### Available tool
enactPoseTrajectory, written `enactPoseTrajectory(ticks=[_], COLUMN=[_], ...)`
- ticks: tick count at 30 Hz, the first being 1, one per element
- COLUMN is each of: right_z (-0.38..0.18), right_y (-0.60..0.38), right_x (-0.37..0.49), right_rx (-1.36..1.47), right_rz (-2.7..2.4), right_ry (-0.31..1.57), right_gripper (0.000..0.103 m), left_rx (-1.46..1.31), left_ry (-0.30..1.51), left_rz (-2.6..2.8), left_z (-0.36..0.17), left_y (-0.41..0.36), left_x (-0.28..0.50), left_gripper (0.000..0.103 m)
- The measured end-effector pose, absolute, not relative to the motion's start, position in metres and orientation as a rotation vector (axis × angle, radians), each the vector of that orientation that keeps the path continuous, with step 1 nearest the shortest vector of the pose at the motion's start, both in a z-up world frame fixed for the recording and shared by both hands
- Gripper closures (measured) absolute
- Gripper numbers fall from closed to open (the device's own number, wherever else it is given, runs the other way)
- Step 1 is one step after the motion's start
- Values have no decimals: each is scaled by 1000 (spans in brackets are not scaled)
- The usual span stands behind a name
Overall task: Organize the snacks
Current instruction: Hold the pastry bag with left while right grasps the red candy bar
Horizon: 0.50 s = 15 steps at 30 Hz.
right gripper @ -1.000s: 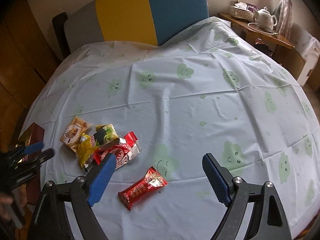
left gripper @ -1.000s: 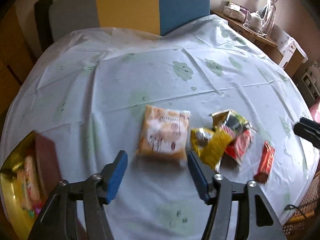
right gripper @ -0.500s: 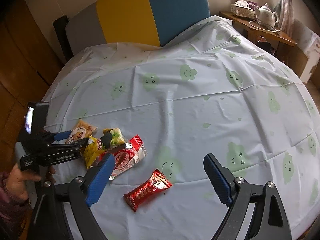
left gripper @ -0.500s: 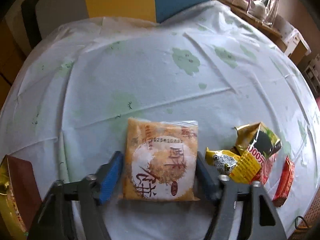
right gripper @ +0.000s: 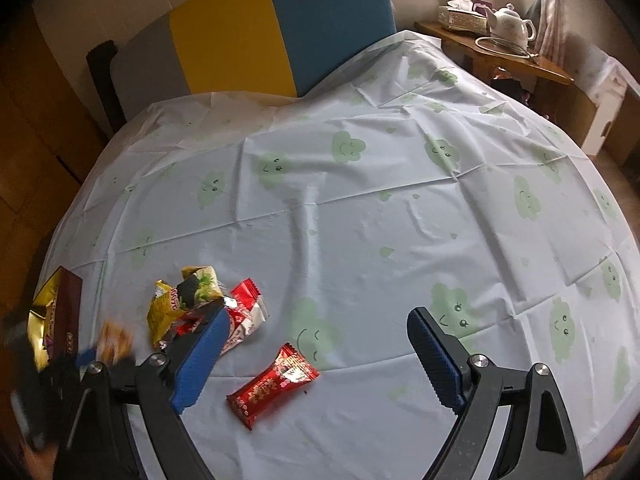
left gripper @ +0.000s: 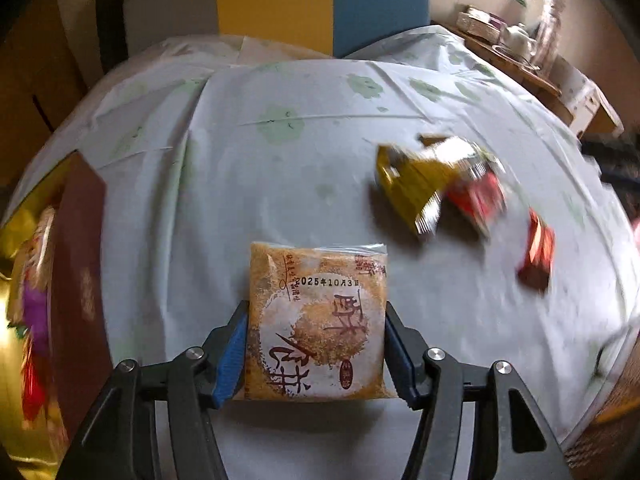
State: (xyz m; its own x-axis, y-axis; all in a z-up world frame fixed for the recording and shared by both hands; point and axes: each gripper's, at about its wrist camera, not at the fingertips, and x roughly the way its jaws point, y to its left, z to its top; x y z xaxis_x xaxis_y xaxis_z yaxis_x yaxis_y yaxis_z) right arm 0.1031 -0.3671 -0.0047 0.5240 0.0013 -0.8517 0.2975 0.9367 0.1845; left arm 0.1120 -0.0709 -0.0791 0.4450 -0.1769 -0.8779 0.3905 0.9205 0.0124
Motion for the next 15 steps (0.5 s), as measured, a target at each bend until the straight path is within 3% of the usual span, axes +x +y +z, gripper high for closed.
enactPoseTrajectory(ticks=[11, 15], right_z=[-17, -35], right_y=[-369, -360], right_x=[103, 108], right_rx=[361, 420], right_rz=[-170, -58], right_ry=[1064, 1178], right_gripper=[13, 13], left_rx=[222, 212], left_ry=[889, 874], left_rz=[-361, -358], left_z=[-84, -86], left_y=[-63, -63], left_x=[75, 72], left_gripper=[41, 41])
